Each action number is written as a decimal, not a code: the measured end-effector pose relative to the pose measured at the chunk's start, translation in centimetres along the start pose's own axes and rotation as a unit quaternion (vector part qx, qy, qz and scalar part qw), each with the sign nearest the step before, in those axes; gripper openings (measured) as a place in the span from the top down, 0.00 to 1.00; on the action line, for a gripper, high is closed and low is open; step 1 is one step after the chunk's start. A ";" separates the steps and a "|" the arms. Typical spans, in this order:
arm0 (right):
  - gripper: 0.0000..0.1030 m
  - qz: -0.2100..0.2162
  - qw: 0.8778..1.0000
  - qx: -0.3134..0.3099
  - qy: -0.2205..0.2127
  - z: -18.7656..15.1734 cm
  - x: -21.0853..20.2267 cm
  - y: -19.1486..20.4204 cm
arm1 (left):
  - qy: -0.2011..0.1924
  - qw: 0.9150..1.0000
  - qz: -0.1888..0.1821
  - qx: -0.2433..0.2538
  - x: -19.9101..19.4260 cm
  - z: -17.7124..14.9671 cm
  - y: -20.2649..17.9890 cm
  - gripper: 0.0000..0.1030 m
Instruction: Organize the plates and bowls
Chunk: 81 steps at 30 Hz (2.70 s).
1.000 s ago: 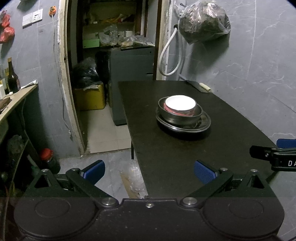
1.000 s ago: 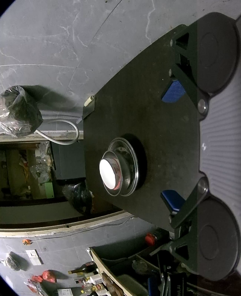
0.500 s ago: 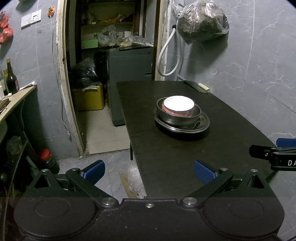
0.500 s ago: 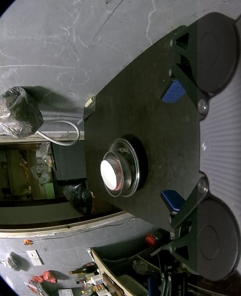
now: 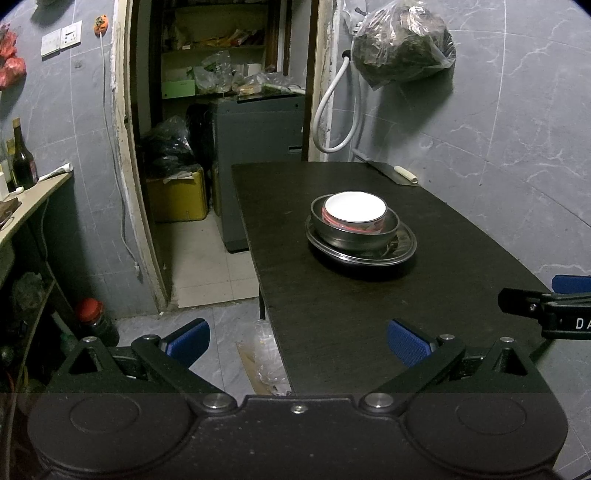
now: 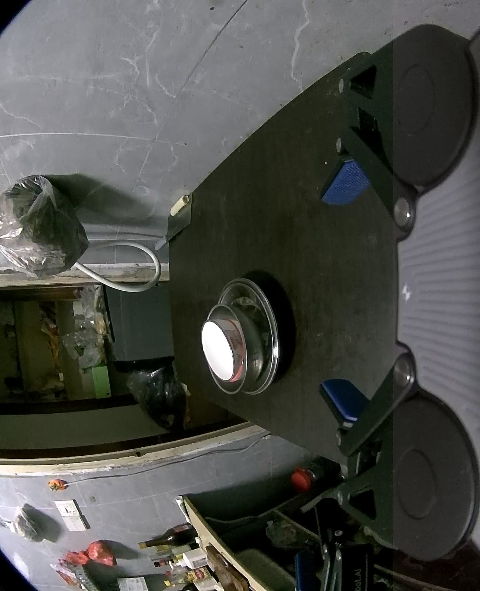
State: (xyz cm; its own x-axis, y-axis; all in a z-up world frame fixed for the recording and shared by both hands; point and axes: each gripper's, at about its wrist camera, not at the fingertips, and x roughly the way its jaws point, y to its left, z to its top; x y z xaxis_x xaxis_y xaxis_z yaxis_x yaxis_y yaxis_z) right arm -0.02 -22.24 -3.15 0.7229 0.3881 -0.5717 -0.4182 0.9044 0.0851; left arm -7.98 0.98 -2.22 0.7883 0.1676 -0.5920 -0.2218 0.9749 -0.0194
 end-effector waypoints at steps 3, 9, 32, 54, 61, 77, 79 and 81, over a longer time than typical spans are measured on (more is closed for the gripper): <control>0.00 0.000 1.000 0.000 0.000 0.0 0.0 -0.1 | 0.001 1.000 0.000 0.000 0.0 0.0 0.0 0.01; 0.00 0.001 1.000 0.001 0.000 0.0 -0.1 -0.1 | 0.001 1.000 -0.001 0.000 0.0 0.0 0.0 0.01; 0.00 0.003 1.000 0.004 -0.013 0.2 -0.9 -0.4 | -0.009 1.000 -0.002 0.008 -0.2 0.5 -0.2 0.01; 0.00 0.005 1.000 0.003 -0.011 0.4 -0.6 -0.3 | -0.008 1.000 0.002 0.005 -0.2 0.5 0.0 0.01; 0.00 0.005 1.000 0.003 -0.011 0.4 -0.5 -0.3 | -0.008 1.000 0.002 0.005 -0.2 0.5 0.0 0.01; 0.00 0.005 1.000 0.004 -0.010 0.2 -0.5 -0.2 | -0.011 1.000 -0.004 -0.001 0.1 0.5 0.2 0.01; 0.00 0.004 1.000 0.005 -0.011 0.2 -0.5 -0.2 | -0.012 1.000 -0.011 -0.006 0.0 0.5 0.3 0.01; 0.00 0.004 1.000 0.005 -0.011 0.1 -0.4 -0.3 | -0.013 1.000 -0.018 -0.010 -0.1 0.2 0.5 0.01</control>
State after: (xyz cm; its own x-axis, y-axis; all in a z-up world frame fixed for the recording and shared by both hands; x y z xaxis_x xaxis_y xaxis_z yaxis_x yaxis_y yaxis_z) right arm -0.15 -22.63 -2.83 0.7318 0.3994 -0.5522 -0.4186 0.9029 0.0983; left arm -8.06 1.52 -1.97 0.8109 0.1369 -0.5690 -0.2048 0.9771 -0.0568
